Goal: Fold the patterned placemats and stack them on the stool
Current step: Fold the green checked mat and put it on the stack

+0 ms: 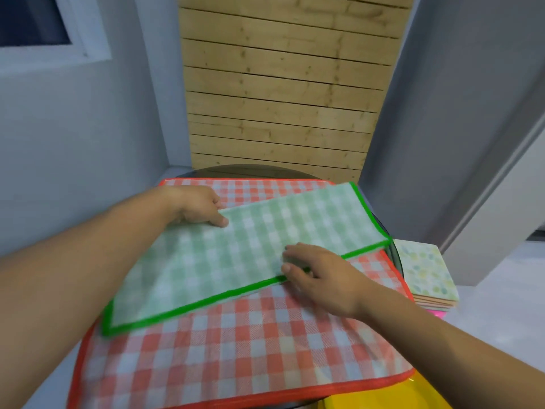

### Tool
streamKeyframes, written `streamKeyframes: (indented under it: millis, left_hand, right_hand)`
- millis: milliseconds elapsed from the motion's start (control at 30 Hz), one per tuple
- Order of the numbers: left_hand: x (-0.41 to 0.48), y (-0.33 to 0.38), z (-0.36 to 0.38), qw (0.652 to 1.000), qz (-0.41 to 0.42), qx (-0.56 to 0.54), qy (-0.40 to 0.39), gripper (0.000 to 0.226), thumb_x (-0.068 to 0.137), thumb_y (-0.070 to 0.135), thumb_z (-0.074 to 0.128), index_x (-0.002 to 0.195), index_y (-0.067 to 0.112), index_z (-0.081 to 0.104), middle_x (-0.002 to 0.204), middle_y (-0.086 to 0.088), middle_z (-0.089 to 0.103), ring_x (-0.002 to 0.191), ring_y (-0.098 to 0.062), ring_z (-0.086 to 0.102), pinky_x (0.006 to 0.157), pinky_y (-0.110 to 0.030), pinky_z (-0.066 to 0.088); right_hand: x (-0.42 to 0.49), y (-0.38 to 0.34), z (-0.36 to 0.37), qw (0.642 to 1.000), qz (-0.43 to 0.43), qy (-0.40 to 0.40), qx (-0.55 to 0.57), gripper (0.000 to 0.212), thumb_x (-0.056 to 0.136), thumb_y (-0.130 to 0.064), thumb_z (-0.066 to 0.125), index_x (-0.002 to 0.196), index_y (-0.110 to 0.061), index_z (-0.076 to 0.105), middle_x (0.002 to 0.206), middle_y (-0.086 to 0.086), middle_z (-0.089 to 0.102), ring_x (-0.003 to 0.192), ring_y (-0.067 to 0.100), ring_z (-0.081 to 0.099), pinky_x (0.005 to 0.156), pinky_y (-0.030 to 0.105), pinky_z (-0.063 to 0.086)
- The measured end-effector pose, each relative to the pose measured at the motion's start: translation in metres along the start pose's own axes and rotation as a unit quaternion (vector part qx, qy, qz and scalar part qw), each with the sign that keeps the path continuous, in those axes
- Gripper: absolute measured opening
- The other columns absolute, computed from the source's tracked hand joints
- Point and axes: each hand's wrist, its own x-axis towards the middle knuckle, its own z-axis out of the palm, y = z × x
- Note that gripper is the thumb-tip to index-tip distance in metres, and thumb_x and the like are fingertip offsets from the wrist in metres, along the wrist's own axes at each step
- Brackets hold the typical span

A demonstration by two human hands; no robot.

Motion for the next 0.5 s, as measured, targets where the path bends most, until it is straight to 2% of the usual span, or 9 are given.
streamKeyframes:
  millis: [67, 167, 267, 300, 333, 367, 433, 467, 500]
  left_hand:
    - [-0.012, -0.006, 0.006, 0.988, -0.061, -0.139, -0.029, 0.037, 0.088, 0.026, 0.077, 0.117, 0.006, 0.066, 0.105, -0.004, 0.071, 0.097, -0.031, 0.070, 0.087, -0.045, 0.058]
    - [-0.034, -0.008, 0.026, 0.945, -0.130, -0.297, -0.035, 0.031, 0.090, 0.018, 0.074, 0.116, 0.003, 0.067, 0.107, -0.016, 0.074, 0.098, -0.037, 0.072, 0.091, -0.057, 0.055]
    - [-0.055, -0.004, 0.055, 0.897, -0.144, -0.416, -0.027, 0.020, 0.097, 0.007, 0.062, 0.115, -0.004, 0.063, 0.104, -0.020, 0.071, 0.090, -0.036, 0.069, 0.085, -0.054, 0.056]
    - [-0.060, -0.004, 0.065, 0.894, -0.142, -0.425, -0.022, 0.019, 0.098, 0.005, 0.060, 0.114, -0.004, 0.062, 0.104, -0.020, 0.070, 0.091, -0.035, 0.068, 0.086, -0.052, 0.055]
    - [-0.064, -0.006, 0.073, 0.900, -0.141, -0.412, -0.014, 0.020, 0.098, 0.005, 0.060, 0.116, -0.004, 0.062, 0.107, -0.019, 0.070, 0.095, -0.035, 0.068, 0.089, -0.051, 0.055]
    - [-0.068, -0.008, 0.077, 0.920, -0.132, -0.368, -0.003, 0.025, 0.097, 0.006, 0.062, 0.120, -0.003, 0.061, 0.111, -0.017, 0.070, 0.099, -0.034, 0.068, 0.092, -0.049, 0.055]
    - [-0.081, -0.009, 0.079, 0.985, -0.079, -0.152, 0.015, 0.042, 0.092, 0.015, 0.064, 0.132, 0.004, 0.054, 0.111, -0.009, 0.068, 0.096, -0.027, 0.067, 0.085, -0.042, 0.058]
    - [-0.090, -0.008, 0.078, 0.998, -0.050, -0.012, 0.031, 0.054, 0.091, 0.021, 0.062, 0.140, 0.008, 0.043, 0.109, -0.005, 0.065, 0.090, -0.022, 0.064, 0.076, -0.038, 0.056]
    - [-0.099, -0.006, 0.078, 0.992, -0.025, 0.106, 0.061, 0.063, 0.092, 0.025, 0.060, 0.145, 0.010, 0.031, 0.108, -0.004, 0.059, 0.089, -0.021, 0.060, 0.068, -0.034, 0.051]
  right_hand:
    - [-0.008, -0.007, -0.002, 1.000, -0.006, -0.005, 0.027, 0.037, 0.102, -0.046, 0.041, 0.122, -0.022, 0.061, 0.120, -0.002, 0.063, 0.109, 0.013, 0.056, 0.098, 0.035, 0.045]
    - [-0.019, -0.017, 0.000, 0.999, -0.018, -0.027, 0.027, 0.040, 0.102, -0.049, 0.040, 0.126, -0.026, 0.061, 0.123, -0.004, 0.064, 0.111, 0.013, 0.057, 0.100, 0.034, 0.044]
    - [-0.029, -0.022, 0.003, 0.998, -0.021, -0.053, 0.035, 0.040, 0.100, -0.052, 0.041, 0.126, -0.028, 0.061, 0.125, -0.009, 0.062, 0.112, 0.010, 0.056, 0.101, 0.034, 0.044]
    - [-0.032, -0.022, 0.003, 0.997, -0.020, -0.058, 0.037, 0.040, 0.100, -0.053, 0.042, 0.125, -0.029, 0.061, 0.124, -0.011, 0.062, 0.111, 0.008, 0.056, 0.101, 0.034, 0.045]
    - [-0.035, -0.021, 0.003, 0.997, -0.020, -0.060, 0.035, 0.040, 0.099, -0.053, 0.042, 0.125, -0.029, 0.062, 0.123, -0.012, 0.062, 0.110, 0.007, 0.056, 0.100, 0.034, 0.045]
    - [-0.037, -0.020, 0.004, 0.997, -0.021, -0.062, 0.026, 0.040, 0.099, -0.054, 0.044, 0.124, -0.029, 0.062, 0.123, -0.012, 0.062, 0.110, 0.007, 0.056, 0.100, 0.035, 0.046]
    - [-0.041, -0.015, 0.006, 0.997, -0.029, -0.071, 0.004, 0.041, 0.097, -0.055, 0.047, 0.125, -0.028, 0.061, 0.129, -0.010, 0.060, 0.114, 0.008, 0.055, 0.101, 0.034, 0.045]
    - [-0.043, -0.013, 0.008, 0.997, -0.036, -0.073, -0.003, 0.043, 0.096, -0.057, 0.048, 0.125, -0.029, 0.061, 0.135, -0.010, 0.057, 0.119, 0.008, 0.053, 0.104, 0.033, 0.043]
    - [-0.045, -0.010, 0.011, 0.996, -0.044, -0.071, -0.006, 0.046, 0.094, -0.060, 0.048, 0.126, -0.029, 0.060, 0.141, -0.010, 0.053, 0.124, 0.006, 0.050, 0.107, 0.032, 0.041]
